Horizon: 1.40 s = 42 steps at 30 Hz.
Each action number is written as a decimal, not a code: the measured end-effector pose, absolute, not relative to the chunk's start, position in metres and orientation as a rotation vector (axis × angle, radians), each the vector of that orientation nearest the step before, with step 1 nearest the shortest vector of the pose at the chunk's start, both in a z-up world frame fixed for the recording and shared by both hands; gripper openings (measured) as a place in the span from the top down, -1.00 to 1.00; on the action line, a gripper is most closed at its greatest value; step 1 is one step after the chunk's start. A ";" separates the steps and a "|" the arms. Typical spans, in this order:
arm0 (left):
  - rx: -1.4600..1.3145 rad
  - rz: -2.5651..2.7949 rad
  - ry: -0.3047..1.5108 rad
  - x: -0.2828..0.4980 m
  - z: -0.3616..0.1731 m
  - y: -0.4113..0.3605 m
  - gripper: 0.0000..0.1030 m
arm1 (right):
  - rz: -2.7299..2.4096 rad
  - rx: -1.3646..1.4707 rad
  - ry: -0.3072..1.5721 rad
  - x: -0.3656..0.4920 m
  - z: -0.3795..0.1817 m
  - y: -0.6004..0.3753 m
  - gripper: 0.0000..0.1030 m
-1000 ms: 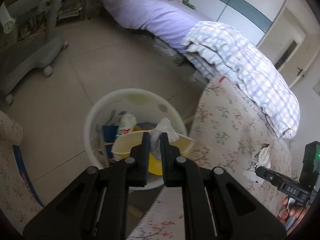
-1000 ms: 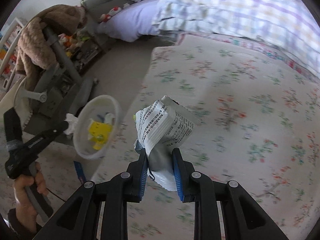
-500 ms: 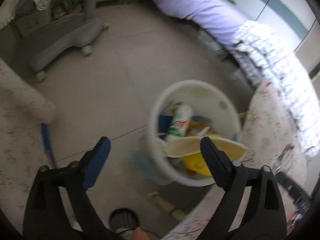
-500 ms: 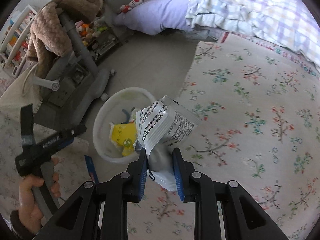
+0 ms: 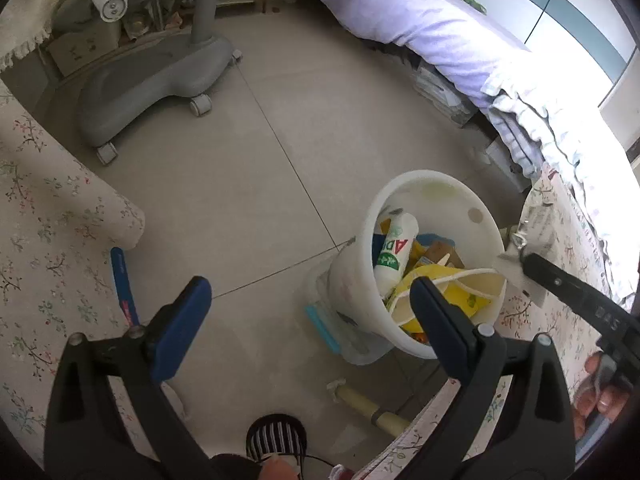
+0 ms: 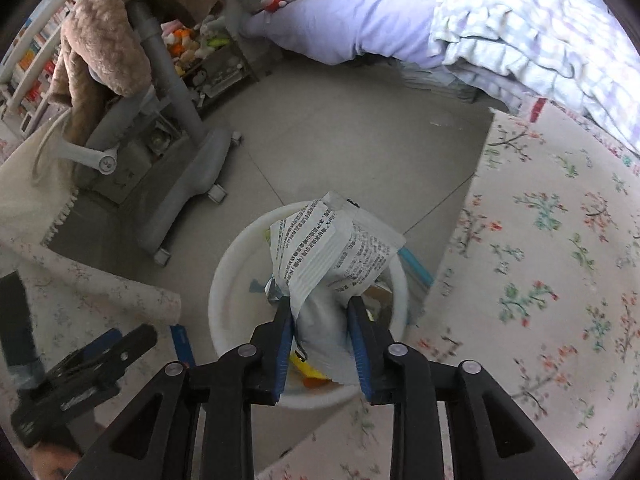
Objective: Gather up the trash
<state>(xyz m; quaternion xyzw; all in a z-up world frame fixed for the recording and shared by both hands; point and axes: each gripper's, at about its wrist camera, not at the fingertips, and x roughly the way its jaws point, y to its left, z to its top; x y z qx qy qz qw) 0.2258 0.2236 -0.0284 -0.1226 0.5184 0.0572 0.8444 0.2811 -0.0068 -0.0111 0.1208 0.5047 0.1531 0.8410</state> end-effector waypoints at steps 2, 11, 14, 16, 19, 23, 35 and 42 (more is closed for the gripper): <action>-0.257 0.124 1.092 0.226 -0.028 0.225 -0.93 | 0.329 0.269 1.062 0.286 -0.014 -0.004 0.28; -0.240 0.115 1.090 0.224 -0.027 0.220 -0.97 | 0.300 0.322 1.047 0.282 -0.011 -0.020 -0.30; -0.236 0.104 1.084 0.222 -0.025 0.214 -0.97 | 0.295 0.331 1.045 0.275 -0.008 -0.031 -0.30; -0.224 0.093 1.078 0.221 -0.022 0.208 -0.97 | 0.292 0.332 1.046 0.266 -0.004 -0.040 -0.30; -0.200 0.066 1.068 0.218 -0.018 0.195 -0.98 | 0.295 0.338 1.038 0.247 0.003 -0.054 -0.30; -0.166 0.021 1.064 0.209 -0.015 0.172 -0.98 | 0.275 0.330 1.030 0.217 0.013 -0.080 -0.34; -0.030 -0.124 1.039 0.149 0.007 0.098 -0.98 | 0.152 0.244 1.010 0.104 0.021 -0.153 -0.45; 0.041 -0.116 0.977 0.100 0.023 0.056 -0.98 | 0.076 0.142 0.961 0.047 0.027 -0.170 -0.52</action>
